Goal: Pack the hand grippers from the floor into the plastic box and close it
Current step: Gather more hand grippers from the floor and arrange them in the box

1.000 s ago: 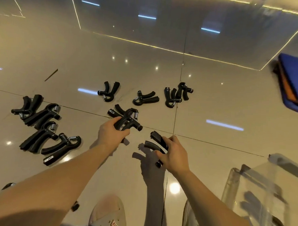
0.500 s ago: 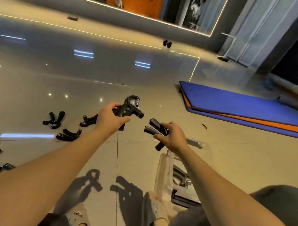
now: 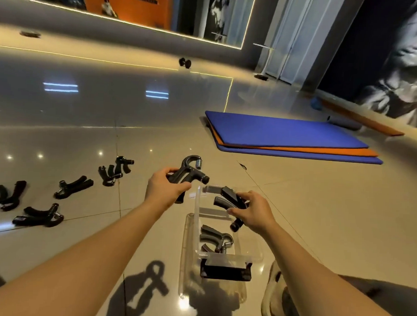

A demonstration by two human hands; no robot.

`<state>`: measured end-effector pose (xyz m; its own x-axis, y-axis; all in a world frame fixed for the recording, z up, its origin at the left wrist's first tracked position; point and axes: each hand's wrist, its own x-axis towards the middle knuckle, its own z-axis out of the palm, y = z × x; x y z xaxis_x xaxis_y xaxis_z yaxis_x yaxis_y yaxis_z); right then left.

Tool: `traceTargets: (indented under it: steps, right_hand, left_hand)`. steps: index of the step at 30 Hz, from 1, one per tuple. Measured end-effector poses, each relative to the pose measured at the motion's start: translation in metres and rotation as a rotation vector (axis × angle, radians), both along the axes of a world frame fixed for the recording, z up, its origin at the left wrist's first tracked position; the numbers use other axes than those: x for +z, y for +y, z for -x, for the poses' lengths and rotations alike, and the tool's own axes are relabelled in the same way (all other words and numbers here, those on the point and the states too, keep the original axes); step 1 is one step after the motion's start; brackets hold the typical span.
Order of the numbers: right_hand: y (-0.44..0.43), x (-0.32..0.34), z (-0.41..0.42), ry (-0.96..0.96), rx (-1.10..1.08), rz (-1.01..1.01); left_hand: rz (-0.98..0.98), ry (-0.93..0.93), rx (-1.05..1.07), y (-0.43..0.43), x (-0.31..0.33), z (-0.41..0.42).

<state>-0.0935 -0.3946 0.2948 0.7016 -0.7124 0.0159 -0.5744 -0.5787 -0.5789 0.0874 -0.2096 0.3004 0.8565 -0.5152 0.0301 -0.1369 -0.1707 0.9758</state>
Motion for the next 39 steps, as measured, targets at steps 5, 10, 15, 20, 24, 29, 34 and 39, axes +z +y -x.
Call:
traceTargets:
  steps: [5,10,15,20,24,29,34,39]
  right_hand:
    - [-0.031,-0.031,0.009,0.012,0.006,-0.082]
    - [-0.059,-0.060,-0.004,0.095,0.071,-0.071]
    - [-0.087,-0.095,-0.041,0.162,0.127,-0.045]
    - [-0.121,-0.147,-0.072,0.234,0.211,0.017]
    - [-0.138,-0.185,-0.100,0.266,0.270,0.003]
    - [-0.153,-0.219,-0.126,0.297,0.330,0.028]
    - [-0.164,-0.250,-0.131,0.370,0.396,0.125]
    - [-0.165,-0.266,-0.136,0.437,0.461,0.271]
  left_hand:
    - [-0.051,0.013,-0.043,-0.036,-0.024,0.011]
    - [-0.098,0.028,-0.053,-0.057,-0.051,0.013]
    - [-0.121,0.060,0.023,-0.066,-0.084,-0.010]
    - [-0.147,0.106,0.037,-0.082,-0.101,-0.037]
    - [-0.185,0.112,0.003,-0.097,-0.110,-0.050]
    - [-0.224,0.096,-0.003,-0.112,-0.119,-0.065]
    - [-0.255,0.113,0.014,-0.123,-0.127,-0.077]
    - [-0.260,0.111,0.023,-0.130,-0.129,-0.081]
